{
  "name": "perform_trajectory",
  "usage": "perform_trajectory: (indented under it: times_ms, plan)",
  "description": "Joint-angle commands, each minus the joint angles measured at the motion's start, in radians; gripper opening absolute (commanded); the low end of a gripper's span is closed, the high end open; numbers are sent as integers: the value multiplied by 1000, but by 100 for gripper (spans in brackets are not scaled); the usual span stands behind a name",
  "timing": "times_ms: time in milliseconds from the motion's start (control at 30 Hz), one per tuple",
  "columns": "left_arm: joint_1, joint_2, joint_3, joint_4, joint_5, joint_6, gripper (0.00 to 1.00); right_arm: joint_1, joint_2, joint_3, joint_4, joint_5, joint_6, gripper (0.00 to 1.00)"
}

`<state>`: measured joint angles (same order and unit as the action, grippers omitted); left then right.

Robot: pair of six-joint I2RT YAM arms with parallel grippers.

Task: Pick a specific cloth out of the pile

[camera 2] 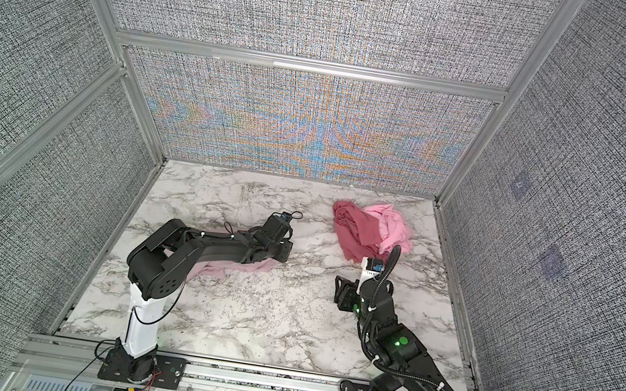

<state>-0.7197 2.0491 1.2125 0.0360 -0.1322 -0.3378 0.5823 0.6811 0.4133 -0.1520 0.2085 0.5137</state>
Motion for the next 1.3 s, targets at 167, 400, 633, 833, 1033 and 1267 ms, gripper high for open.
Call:
perform_trajectory:
  times_ms: [167, 400, 633, 833, 1033, 1267]
  plan:
    - [-1, -2, -10, -32, -5, -15, 18, -2, 13, 4, 10, 3, 17, 62]
    - [-3, -55, 56, -49, 6, 14, 0, -3, 17, 18, 17, 0, 13, 63]
    - [-3, -189, 130, -69, -26, 36, 0, -3, 76, 51, 33, -25, 7, 63]
    - [-1, -312, 134, -119, -193, 49, 0, -4, 141, 88, 71, -60, -1, 62]
    - [18, -486, 5, -113, -270, 57, 0, -3, 227, 108, 150, -114, 2, 62]
    - [71, -729, -222, -103, -320, 9, 0, -3, 354, 185, 218, -201, -25, 62]
